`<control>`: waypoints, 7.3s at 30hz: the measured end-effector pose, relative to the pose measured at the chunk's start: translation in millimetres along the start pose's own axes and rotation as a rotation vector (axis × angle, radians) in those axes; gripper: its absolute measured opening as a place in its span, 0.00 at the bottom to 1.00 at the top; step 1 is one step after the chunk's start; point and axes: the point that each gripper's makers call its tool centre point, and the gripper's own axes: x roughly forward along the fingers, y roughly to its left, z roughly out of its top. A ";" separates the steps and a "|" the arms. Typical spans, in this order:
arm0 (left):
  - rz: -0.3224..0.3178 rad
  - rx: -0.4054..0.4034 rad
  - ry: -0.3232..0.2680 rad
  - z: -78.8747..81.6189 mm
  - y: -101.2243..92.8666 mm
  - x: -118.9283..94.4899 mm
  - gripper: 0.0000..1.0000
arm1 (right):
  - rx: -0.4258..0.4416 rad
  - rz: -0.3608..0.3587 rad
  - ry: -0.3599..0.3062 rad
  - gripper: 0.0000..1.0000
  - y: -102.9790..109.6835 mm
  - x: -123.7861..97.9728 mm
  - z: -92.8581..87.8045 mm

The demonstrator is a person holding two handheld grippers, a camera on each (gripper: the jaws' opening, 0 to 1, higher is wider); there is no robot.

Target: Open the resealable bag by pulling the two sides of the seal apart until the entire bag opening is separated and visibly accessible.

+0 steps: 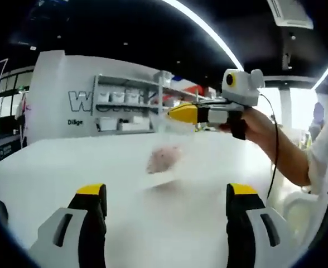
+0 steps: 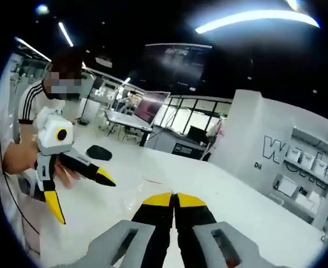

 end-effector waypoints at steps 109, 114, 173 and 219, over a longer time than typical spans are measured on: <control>0.030 -0.090 0.059 -10.9 12.7 -5.2 0.93 | 0.054 -0.200 0.260 0.19 -150.1 92.0 -146.6; 0.036 -0.090 0.053 -10.0 15.2 -6.5 0.93 | 0.114 -0.211 0.258 0.31 -130.8 77.5 -140.3; 0.159 -0.072 0.137 -26.0 43.0 -11.4 0.99 | 0.355 -0.397 0.257 1.00 -70.0 19.3 -135.1; 0.188 -0.076 0.127 -26.1 47.2 -12.9 0.98 | 0.382 -0.485 0.155 0.98 -39.2 -27.6 -115.1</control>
